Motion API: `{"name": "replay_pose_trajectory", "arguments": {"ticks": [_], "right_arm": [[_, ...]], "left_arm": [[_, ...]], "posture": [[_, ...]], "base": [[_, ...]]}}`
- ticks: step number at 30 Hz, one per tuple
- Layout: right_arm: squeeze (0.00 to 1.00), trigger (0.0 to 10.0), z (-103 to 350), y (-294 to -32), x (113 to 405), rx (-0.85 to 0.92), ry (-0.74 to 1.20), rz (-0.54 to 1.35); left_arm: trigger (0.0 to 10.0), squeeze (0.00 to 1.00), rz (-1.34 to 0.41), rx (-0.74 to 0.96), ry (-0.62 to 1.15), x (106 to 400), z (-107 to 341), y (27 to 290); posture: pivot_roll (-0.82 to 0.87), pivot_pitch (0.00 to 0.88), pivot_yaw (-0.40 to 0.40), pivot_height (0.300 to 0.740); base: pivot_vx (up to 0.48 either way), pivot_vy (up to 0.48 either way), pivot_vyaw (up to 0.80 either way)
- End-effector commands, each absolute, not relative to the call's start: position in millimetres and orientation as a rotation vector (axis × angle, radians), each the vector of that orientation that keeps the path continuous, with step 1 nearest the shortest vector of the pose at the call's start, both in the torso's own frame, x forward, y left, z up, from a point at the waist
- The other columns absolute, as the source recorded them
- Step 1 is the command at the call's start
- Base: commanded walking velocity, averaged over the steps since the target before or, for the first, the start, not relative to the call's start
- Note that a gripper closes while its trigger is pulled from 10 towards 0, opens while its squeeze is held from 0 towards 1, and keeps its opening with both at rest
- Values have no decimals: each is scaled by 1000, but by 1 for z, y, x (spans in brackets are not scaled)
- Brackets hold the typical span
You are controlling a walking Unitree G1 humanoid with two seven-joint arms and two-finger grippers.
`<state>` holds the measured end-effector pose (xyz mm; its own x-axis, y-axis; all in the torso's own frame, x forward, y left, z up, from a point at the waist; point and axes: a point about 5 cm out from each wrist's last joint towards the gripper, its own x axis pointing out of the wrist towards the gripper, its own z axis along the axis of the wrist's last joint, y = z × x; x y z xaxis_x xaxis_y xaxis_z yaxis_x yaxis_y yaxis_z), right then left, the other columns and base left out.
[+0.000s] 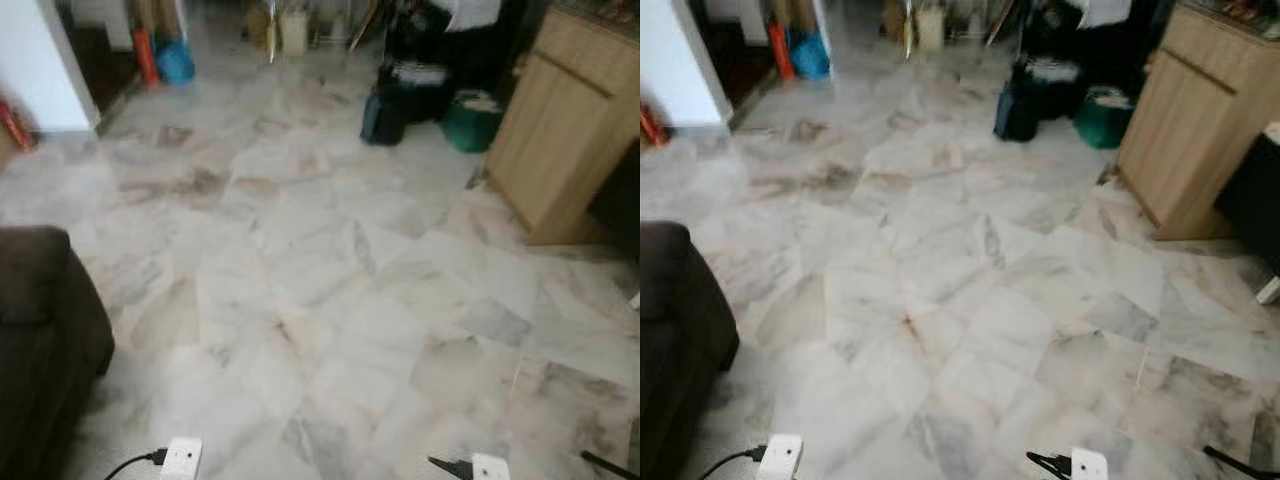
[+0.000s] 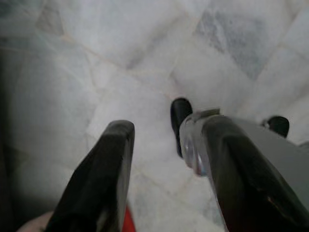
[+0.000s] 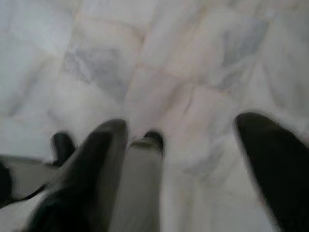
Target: Move the pillow to the sofa from floor
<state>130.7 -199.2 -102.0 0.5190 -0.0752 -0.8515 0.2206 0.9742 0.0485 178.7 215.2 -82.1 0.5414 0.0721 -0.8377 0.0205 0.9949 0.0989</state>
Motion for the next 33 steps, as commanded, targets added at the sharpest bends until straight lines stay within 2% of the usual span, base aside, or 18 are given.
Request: {"name": "replay_pose_trajectory", "arguments": {"ticks": [1, 5, 18, 28, 33], "right_arm": [[0, 10000, -100, -202, 135, 144, 1003, -175], [0, 10000, -100, -202, 136, 133, 1006, -167], [0, 10000, -100, -204, 136, 123, 1009, -161], [0, 10000, -99, -216, 131, 71, 1027, -144], [0, 10000, -98, -227, 125, 48, 1028, -175]], "left_arm": [[10000, 0, 27, 100, 1006, 178, -83, 213], [10000, 0, 27, 99, 1007, 178, -83, 214], [10000, 0, 23, 93, 1007, 178, -83, 210], [10000, 0, 21, 67, 1010, 174, -87, 199], [10000, 0, -28, 87, 1030, 170, -91, 188]], "posture": [[60, 41, -48, 740], [60, 41, -48, 740], [46, 35, -52, 740], [49, 37, -67, 740], [5, 35, -43, 740]], "base": [[0, 0, 0], [0, 0, 0], [0, 0, 800], [0, 0, 800], [0, 0, 800]]}}
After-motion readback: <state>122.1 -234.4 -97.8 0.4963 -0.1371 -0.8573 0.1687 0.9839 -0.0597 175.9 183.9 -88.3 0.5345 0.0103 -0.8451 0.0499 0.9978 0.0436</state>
